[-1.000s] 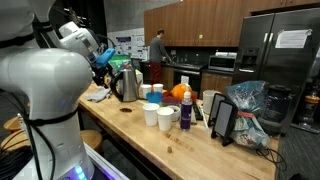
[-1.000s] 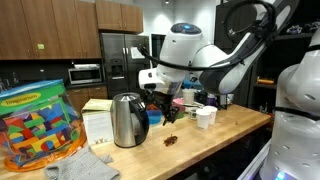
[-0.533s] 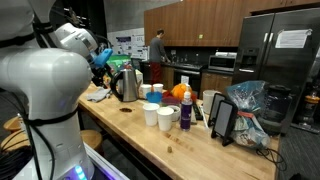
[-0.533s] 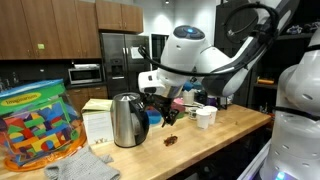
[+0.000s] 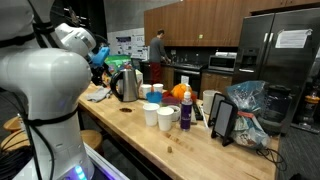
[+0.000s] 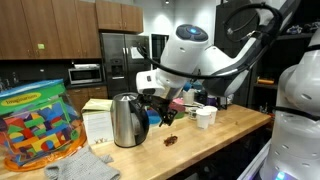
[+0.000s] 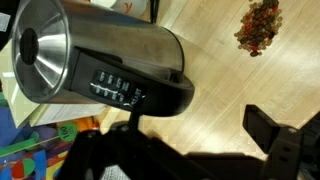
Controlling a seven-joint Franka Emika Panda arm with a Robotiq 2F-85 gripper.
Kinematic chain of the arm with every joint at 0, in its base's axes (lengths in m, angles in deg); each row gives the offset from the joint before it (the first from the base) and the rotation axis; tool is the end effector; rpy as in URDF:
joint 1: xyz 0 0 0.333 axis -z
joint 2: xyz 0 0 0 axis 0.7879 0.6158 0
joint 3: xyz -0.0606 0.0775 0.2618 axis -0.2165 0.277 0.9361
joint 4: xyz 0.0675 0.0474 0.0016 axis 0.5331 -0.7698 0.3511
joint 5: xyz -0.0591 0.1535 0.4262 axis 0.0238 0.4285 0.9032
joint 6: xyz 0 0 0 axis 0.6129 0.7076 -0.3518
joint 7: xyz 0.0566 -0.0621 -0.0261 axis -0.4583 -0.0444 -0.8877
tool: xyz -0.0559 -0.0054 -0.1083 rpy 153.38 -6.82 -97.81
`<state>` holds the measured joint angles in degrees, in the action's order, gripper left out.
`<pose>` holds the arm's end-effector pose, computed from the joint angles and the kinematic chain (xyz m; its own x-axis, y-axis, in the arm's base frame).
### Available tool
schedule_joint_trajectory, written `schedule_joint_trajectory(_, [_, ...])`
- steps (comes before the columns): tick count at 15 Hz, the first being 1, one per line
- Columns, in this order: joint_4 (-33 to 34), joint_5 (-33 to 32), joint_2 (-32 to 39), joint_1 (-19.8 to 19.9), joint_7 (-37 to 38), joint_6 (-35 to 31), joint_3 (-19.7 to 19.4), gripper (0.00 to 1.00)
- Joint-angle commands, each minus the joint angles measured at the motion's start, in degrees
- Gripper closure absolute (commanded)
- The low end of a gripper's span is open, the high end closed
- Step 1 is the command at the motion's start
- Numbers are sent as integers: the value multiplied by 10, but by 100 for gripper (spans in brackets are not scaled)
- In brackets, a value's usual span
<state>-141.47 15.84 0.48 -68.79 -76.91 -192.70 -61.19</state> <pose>0.3323 0.3124 0.2355 -0.3057 0.9170 -0.2563 0.7335 0.3985 0.5507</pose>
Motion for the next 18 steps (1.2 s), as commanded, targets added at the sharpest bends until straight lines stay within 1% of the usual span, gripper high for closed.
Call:
schedule_joint_trajectory(1, [2, -36, -9, 18, 25, 3, 10, 0])
schedule_joint_trajectory(9, [7, -72, 1, 34, 45, -1, 10, 0])
schedule_joint_trajectory(14, [13, -87, 7, 34, 56, -2, 11, 0])
schedule_joint_trajectory(18, [12, -86, 9, 32, 59, -2, 10, 0])
